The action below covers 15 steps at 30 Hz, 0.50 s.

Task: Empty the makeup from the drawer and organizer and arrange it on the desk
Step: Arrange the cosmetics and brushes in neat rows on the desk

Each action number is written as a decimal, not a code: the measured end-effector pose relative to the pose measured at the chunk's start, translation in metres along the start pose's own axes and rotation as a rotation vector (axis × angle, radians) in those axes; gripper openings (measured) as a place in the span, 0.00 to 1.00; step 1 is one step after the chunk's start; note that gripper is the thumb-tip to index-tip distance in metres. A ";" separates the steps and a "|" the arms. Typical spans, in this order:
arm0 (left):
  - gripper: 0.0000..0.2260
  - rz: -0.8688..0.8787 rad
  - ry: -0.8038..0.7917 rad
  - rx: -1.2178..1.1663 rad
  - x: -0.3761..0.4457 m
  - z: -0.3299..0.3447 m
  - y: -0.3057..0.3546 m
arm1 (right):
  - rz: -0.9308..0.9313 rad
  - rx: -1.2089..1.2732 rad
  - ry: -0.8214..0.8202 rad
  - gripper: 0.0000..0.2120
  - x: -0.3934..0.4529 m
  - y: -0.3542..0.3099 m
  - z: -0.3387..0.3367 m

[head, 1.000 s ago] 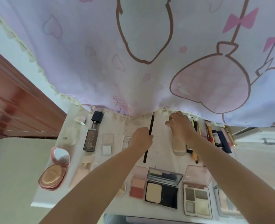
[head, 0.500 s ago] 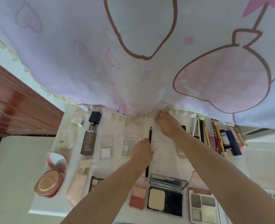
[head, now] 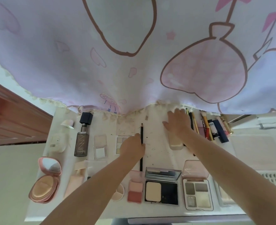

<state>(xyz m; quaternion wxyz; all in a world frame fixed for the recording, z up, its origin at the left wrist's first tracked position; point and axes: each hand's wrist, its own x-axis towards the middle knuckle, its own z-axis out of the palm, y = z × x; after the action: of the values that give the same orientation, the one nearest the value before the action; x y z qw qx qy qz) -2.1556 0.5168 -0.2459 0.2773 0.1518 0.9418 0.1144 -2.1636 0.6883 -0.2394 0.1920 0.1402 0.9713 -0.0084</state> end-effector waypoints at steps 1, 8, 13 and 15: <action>0.15 0.010 0.009 -0.001 -0.001 -0.001 -0.002 | 0.060 0.024 -0.051 0.19 -0.003 0.003 0.001; 0.14 0.080 0.043 -0.053 -0.011 -0.011 -0.016 | 0.194 0.341 -0.143 0.07 -0.003 0.003 0.002; 0.18 0.214 -0.024 -0.169 -0.015 -0.025 -0.015 | 0.237 0.471 -0.077 0.12 -0.018 0.009 -0.020; 0.21 0.285 -0.057 -0.227 -0.016 -0.030 -0.009 | 0.250 0.602 -0.009 0.10 -0.031 0.006 -0.032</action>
<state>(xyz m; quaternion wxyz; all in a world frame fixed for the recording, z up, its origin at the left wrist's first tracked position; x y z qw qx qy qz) -2.1617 0.4993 -0.2165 0.3003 0.2548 0.8834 0.2538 -2.1460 0.6881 -0.1978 0.1457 0.3090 0.8996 -0.2720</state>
